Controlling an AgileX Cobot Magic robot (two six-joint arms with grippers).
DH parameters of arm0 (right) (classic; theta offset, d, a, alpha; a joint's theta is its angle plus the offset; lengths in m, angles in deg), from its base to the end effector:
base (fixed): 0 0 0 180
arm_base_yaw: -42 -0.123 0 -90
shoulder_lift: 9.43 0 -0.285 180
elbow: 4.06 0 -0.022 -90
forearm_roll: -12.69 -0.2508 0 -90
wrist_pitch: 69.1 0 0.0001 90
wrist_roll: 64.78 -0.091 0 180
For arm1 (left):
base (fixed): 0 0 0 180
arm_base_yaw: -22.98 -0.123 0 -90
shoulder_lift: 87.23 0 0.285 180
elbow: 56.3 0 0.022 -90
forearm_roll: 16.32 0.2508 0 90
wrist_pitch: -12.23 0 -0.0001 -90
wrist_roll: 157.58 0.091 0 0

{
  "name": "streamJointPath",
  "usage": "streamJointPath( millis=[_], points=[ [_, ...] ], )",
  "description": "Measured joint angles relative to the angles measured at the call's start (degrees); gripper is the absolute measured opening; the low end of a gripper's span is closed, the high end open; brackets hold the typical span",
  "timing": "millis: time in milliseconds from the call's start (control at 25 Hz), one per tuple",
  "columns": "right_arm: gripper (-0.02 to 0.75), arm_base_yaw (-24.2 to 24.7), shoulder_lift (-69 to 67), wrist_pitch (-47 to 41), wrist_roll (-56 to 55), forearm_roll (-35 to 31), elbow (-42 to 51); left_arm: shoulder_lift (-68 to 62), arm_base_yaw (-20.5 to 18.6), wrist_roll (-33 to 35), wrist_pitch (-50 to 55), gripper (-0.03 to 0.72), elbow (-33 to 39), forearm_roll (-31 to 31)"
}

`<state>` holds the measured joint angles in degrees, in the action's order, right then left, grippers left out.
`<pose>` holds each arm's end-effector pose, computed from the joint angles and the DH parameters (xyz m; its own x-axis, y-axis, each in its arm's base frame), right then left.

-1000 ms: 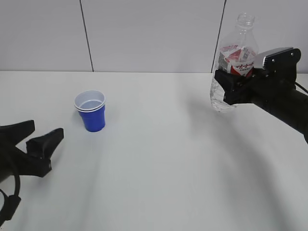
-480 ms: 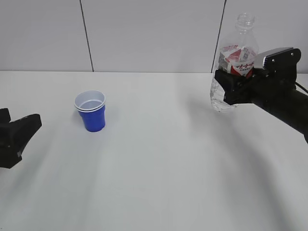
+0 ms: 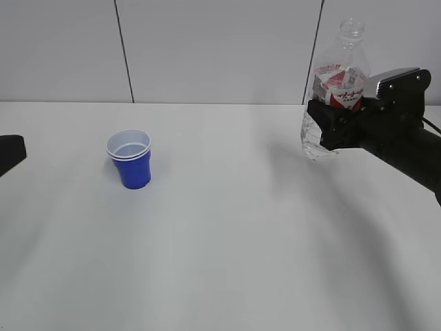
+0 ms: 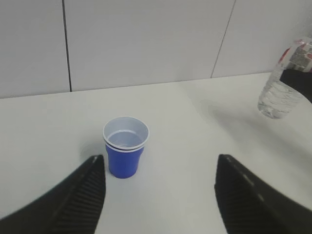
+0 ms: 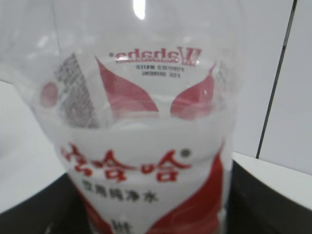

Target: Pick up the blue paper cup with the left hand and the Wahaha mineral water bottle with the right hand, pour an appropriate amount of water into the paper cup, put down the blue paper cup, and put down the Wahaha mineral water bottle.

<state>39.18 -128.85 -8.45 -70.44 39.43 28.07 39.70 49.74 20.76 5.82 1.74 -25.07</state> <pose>0.3602 0.0535 0.1556 -0.0023 -0.1317 -0.9913 -0.4410 0.8898 -0.1172 0.1423 -0.0700 0.2577 -0.3023 -0.0489 -0.9520 0.3875 0.9061 -0.1696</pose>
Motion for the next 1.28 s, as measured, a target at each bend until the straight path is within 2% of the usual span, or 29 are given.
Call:
streamJointPath(
  millis=[160,320,600,840,1040,1280],
  points=[
    [0.442,0.0,0.0,0.0,0.0,-0.1,0.0,6.7,0.0,0.0,17.5,0.533,-7.2,5.0],
    [0.442,0.0,0.0,0.0,0.1,-0.2,0.0,12.9,0.0,0.0,36.0,0.532,-14.4,7.3],
    [0.443,0.0,0.0,0.0,0.1,-0.2,0.0,27.2,0.0,0.0,56.0,0.532,-20.7,8.8],
    [0.443,0.0,0.0,0.0,0.1,-0.3,0.0,39.0,0.0,0.0,66.7,0.532,-21.5,9.1],
    [0.442,0.0,0.0,0.0,0.1,0.2,0.0,42.7,0.0,0.0,72.2,0.532,-21.6,9.8],
    [0.443,0.0,0.0,0.0,0.1,2.2,0.0,44.4,0.0,0.0,71.8,0.532,-17.5,10.4]
  ],
)
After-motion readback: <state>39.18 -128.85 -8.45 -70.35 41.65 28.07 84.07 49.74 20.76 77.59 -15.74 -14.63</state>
